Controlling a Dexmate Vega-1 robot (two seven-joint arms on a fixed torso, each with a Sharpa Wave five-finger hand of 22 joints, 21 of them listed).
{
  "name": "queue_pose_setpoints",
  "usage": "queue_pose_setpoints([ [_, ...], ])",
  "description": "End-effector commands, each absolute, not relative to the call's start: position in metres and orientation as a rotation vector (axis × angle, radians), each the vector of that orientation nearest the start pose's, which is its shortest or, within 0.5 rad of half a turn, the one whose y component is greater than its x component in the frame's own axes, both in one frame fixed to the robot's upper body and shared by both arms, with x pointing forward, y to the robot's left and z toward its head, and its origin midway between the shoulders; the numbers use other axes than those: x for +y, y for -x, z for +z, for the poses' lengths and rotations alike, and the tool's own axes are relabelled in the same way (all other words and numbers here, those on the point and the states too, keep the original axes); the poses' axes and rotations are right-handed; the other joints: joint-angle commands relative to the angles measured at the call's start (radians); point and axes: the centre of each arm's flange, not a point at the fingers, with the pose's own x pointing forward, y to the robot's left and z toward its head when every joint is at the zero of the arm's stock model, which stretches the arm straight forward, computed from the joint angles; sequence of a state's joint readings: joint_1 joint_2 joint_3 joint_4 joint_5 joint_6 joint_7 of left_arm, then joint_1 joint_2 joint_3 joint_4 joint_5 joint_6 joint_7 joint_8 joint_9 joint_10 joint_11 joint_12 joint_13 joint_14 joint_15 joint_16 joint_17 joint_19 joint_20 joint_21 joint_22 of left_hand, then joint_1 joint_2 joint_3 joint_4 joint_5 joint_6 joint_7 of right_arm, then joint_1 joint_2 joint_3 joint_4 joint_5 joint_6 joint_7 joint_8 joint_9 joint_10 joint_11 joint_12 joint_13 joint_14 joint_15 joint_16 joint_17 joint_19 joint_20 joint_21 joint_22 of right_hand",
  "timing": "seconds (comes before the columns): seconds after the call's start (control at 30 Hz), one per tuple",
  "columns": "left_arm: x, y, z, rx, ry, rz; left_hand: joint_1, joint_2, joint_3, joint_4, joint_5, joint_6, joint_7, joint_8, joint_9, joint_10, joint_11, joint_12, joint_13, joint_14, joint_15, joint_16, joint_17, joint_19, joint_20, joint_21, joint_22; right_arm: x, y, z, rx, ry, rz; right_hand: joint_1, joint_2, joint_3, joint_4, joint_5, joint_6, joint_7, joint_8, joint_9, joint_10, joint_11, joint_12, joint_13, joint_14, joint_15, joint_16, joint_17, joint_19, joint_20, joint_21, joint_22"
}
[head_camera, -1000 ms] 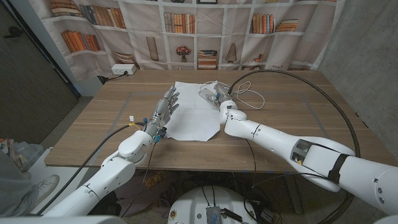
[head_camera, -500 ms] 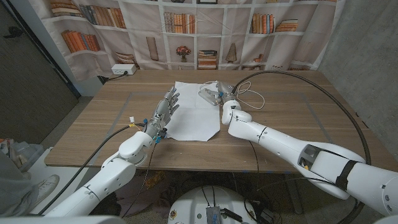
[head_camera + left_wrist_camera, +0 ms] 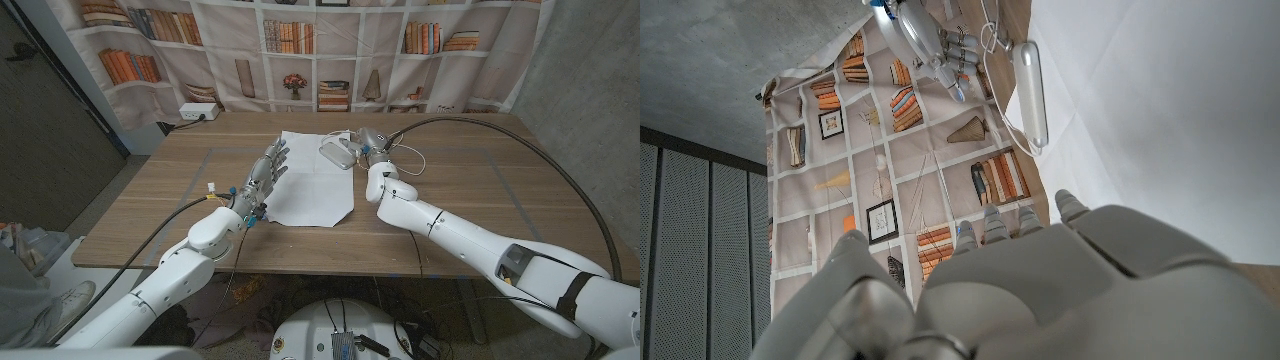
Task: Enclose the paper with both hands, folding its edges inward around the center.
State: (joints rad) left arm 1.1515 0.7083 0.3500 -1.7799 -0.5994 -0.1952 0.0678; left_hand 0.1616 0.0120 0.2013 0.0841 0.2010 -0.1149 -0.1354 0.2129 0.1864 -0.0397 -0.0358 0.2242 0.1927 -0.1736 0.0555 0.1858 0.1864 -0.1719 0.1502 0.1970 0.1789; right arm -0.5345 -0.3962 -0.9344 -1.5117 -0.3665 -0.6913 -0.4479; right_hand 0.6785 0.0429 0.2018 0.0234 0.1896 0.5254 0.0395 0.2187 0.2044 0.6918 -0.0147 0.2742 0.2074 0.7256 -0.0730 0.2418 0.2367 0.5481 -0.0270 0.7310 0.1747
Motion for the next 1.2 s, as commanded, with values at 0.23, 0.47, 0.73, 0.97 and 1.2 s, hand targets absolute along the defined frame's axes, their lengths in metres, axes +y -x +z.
queue_pose_setpoints([
  [0.23, 0.263, -0.540, -0.062, -0.534, -0.167, -0.326, 0.003, 0.003, -0.008, -0.001, 0.005, 0.116, 0.036, 0.038, 0.006, 0.021, 0.014, 0.003, 0.005, -0.075, -0.008, 0.007, 0.002, -0.010, -0.018, 0.007, 0.004, -0.132, -0.635, 0.015, -0.521, 1.048, -0.288, 0.011, 0.005, 0.007, -0.010, -0.004, 0.014, -0.005, 0.006, 0.000, 0.017, -0.002, 0.009, 0.002, 0.009, -0.061, 0.008, 0.001, 0.006, -0.002, -0.003, 0.005],
  [0.47, 0.270, -0.532, -0.059, -0.535, -0.207, -0.307, 0.074, 0.030, 0.018, -0.039, 0.001, 0.272, 0.066, 0.084, 0.014, 0.041, 0.012, 0.010, 0.006, -0.083, -0.049, 0.002, -0.003, -0.009, -0.084, 0.003, 0.001, -0.135, -0.633, 0.011, -0.529, 1.034, -0.260, 0.011, 0.005, 0.007, -0.011, -0.004, 0.015, -0.005, 0.005, -0.001, 0.015, -0.002, 0.007, 0.002, -0.002, -0.055, 0.003, -0.001, -0.001, -0.001, -0.008, 0.005],
  [0.73, 0.288, -0.515, -0.056, -0.538, -0.263, -0.271, 0.119, 0.043, 0.035, -0.065, -0.005, 0.359, 0.065, 0.109, 0.017, 0.066, -0.004, 0.017, 0.007, -0.084, -0.046, 0.003, -0.003, -0.009, -0.085, 0.002, 0.001, -0.139, -0.633, 0.009, -0.518, 1.034, -0.264, 0.012, 0.009, 0.009, -0.012, -0.004, 0.014, -0.007, 0.003, -0.001, 0.013, -0.002, 0.005, 0.001, -0.005, -0.055, 0.002, -0.001, -0.002, -0.001, -0.010, 0.005],
  [0.97, 0.312, -0.495, -0.054, -0.528, -0.368, -0.171, 0.129, 0.027, 0.030, -0.077, -0.007, 0.347, 0.058, 0.100, 0.017, 0.072, -0.006, 0.017, 0.007, -0.075, -0.042, 0.007, -0.003, -0.008, -0.078, 0.002, 0.000, -0.142, -0.632, 0.007, -0.510, 1.035, -0.266, 0.012, 0.010, 0.009, -0.013, -0.004, 0.019, -0.006, 0.004, -0.001, 0.020, -0.001, 0.007, 0.002, 0.001, -0.057, 0.004, -0.001, -0.001, 0.000, -0.012, 0.005],
  [1.2, 0.320, -0.482, -0.046, -0.516, -0.504, -0.106, 0.161, 0.017, 0.032, -0.100, -0.003, 0.299, 0.045, 0.074, 0.017, 0.071, -0.009, 0.013, 0.007, -0.093, -0.034, 0.002, -0.002, -0.008, -0.072, 0.001, 0.000, -0.143, -0.631, 0.006, -0.515, 1.041, -0.270, 0.011, 0.010, 0.009, -0.013, -0.005, 0.020, -0.005, 0.003, -0.002, 0.022, 0.000, 0.008, 0.003, 0.002, -0.055, 0.004, -0.002, 0.000, -0.001, -0.014, 0.005],
])
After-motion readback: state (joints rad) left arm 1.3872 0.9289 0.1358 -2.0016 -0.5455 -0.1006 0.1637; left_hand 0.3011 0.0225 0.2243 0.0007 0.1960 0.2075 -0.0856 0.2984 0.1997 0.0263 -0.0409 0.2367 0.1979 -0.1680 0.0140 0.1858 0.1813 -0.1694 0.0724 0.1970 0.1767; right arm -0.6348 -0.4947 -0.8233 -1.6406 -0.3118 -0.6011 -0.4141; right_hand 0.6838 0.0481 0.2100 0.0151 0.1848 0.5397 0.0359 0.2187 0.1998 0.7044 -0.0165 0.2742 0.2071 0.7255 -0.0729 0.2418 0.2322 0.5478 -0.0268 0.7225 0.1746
